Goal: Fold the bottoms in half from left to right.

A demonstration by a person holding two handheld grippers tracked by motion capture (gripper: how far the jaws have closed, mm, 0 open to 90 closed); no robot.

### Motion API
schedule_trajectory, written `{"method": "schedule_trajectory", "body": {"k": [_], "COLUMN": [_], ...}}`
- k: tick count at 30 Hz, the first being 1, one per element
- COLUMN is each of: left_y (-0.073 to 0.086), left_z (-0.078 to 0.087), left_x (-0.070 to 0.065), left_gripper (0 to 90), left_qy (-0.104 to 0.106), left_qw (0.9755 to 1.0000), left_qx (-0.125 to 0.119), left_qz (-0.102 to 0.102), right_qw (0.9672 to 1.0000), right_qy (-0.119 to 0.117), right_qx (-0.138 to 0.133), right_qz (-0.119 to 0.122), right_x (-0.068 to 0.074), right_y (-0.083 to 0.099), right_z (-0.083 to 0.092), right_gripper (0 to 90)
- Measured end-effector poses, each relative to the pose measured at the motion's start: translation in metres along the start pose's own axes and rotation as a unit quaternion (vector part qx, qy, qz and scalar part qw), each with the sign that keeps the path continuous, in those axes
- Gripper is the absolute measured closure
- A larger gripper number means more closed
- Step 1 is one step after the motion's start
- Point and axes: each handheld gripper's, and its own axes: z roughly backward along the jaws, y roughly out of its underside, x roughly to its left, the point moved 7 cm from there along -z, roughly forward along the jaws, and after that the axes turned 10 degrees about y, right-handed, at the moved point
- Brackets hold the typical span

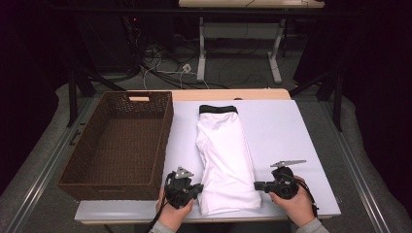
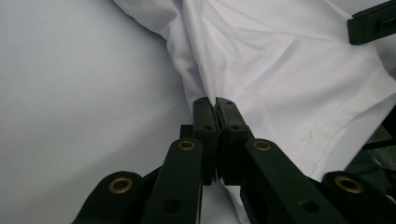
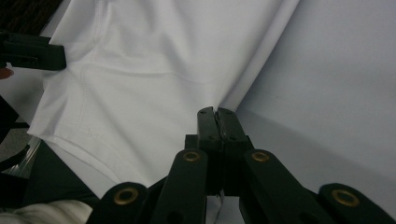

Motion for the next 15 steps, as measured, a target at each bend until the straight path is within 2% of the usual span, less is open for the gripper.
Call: {"method": "schedule_trajectory", "body": {"k": [5, 9, 15], "left_y": [0.005, 0.006, 0.006], "left_z": [0.011, 0.011, 0.007], "left_x": [-0.005, -0.003, 0.005], "left_gripper": [88.3, 87.6, 74.2], "left_qy": [0.004, 0.001, -0.007], "left_qw": [1.0000, 1.0000, 0.9997], "left_qx": [-0.004, -0.008, -0.016], "left_qz": [0.002, 0.000, 0.015], "right_qw": [0.9999, 0.9999, 0.9995], "right_qy": [-0.011, -0.010, -0.006], "right_qx": [0.001, -0.006, -0.028], "right_qz": [0.007, 0.011, 0.016], "right_x": [0.009, 0.012, 0.010], "right_y": [0.006, 0.007, 0.004], "right_z": [0.006, 0.006, 0.002], "right_gripper": [90.0, 89.5, 73.6]}}
